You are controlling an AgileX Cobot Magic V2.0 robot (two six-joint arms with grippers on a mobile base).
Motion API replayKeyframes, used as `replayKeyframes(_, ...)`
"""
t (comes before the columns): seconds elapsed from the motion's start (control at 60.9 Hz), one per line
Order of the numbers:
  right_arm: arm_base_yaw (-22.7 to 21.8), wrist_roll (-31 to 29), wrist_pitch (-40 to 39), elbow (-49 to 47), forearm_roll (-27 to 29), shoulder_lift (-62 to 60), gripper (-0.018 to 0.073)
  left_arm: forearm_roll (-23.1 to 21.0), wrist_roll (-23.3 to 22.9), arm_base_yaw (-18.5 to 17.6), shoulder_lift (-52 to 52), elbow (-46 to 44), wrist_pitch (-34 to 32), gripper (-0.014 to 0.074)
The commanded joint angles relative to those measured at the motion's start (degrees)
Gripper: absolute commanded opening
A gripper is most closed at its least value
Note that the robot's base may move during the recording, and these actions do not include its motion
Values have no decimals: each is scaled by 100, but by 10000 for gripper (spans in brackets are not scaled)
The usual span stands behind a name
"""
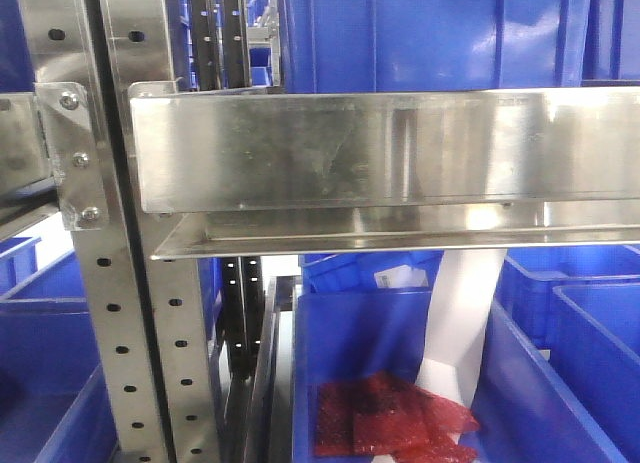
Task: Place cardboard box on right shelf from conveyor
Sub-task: 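Approach the shelf and hold the box above the roller shelf, then lower the box onto the roller shelf with the right gripper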
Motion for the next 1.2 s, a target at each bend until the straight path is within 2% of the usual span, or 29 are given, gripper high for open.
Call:
replayKeyframes(0.0, -122, -593, -1056, 86, -319, -68, 163, -34, 2, 9, -83, 48, -485, -116)
replayKeyframes(0.148, -472, -1237, -2164, 759, -361, -33, 163, -34, 2, 9, -83, 48, -485, -116)
replayKeyframes(0.263, -782, -1264, -2708, 1127, -361, 52, 163, -34, 2, 9, -83, 48, -485, -116)
replayKeyframes(0.41, -977, -1242, -2753, 1177, -361, 263, 163, -34, 2, 9, -83, 48, -485, -116)
replayKeyframes(0.69, -983, -995, -2809, 1177, -356, 593, 163, -34, 2, 9, -83, 48, -485, -116)
replayKeyframes(0.87, -983, -550, -2829, 1172, -320, 634, 181, -34, 2, 9, -83, 48, -485, -116)
replayKeyframes(0.936, -983, -146, -2860, 1172, -243, 634, 243, -34, 2, 9, -83, 48, -485, -116)
replayKeyframes(0.985, -983, 119, -2887, 1172, -197, 634, 336, -34, 2, 9, -83, 48, -485, -116)
replayKeyframes(1.051, -983, 543, -2927, 1172, -181, 634, 490, -34, 2, 9, -83, 48, -485, -116)
replayKeyframes(1.1, -983, 792, -2984, 1172, -181, 634, 648, -34, 2, 9, -83, 48, -485, -116)
replayKeyframes(1.182, -983, 967, -2999, 1172, -181, 634, 618, -34, 2, 9, -83, 48, -485, -116)
